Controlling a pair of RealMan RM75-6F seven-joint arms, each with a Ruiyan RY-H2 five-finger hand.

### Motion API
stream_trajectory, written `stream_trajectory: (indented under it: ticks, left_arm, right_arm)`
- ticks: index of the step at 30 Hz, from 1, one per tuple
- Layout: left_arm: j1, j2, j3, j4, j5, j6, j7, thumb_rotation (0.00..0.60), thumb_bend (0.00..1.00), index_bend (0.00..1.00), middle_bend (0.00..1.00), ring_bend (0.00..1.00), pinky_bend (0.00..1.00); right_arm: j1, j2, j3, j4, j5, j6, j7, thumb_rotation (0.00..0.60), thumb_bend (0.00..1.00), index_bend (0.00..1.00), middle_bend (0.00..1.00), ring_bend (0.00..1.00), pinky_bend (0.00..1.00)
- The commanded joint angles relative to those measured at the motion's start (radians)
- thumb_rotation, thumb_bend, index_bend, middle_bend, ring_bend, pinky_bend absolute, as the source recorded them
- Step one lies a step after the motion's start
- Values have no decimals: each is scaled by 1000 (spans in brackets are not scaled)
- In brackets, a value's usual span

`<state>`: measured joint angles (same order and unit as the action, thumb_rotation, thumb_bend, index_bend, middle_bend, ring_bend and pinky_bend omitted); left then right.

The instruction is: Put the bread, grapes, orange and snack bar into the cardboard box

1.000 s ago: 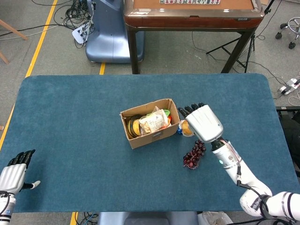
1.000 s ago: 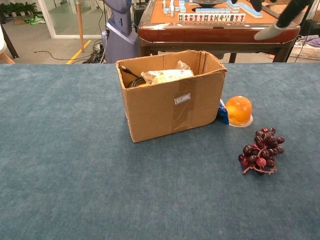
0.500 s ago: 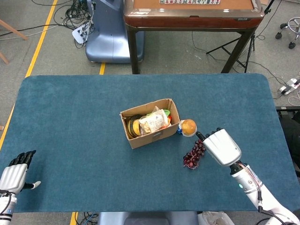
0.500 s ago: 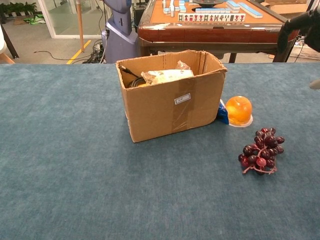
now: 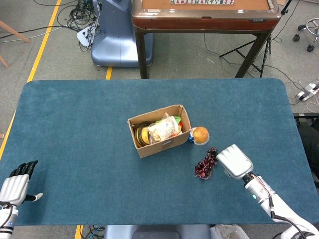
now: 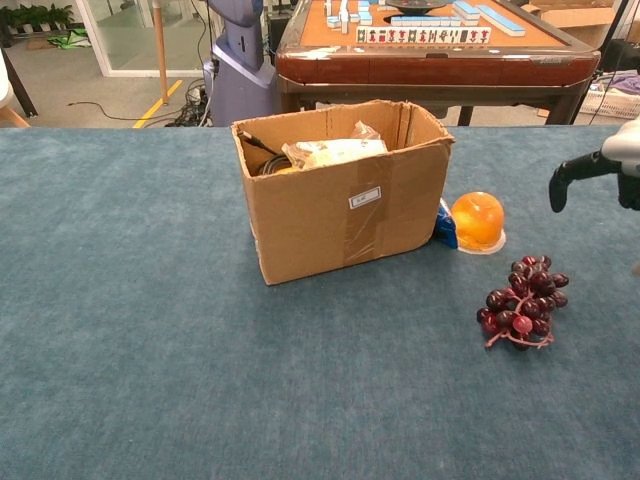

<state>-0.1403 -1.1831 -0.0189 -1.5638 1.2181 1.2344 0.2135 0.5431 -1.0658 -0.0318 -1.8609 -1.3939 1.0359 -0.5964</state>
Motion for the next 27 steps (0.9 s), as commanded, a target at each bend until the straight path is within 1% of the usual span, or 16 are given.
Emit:
stream_trajectory:
  ticks: [1,6,14,27]
  left_arm:
    - [-1,2,-1,-1,-6,-4,0,600,0,65,94,64,129]
    - [-3,2,-4,5,-17,-12,-5,600,0,68,95,64,129]
    - [-5,-1,-9,17,-35,-25,-13,600,0,86,96,64,129]
    - [-6,4,-13,28,-48,-35,-33,600,0,93,97,64,129]
  right_arm:
    - [16,-25,3,33,32,-43,20,600,0,338,1000,1000,1000]
    - [34,-60,7,81,67,-96,44,600,0,338,1000,1000,1000]
    - [61,-120,20,155,97,-151,78,600,0,338,1000,1000,1000]
    - [133,-213,37,237,195,-244,34,600,0,337,1000,1000,1000]
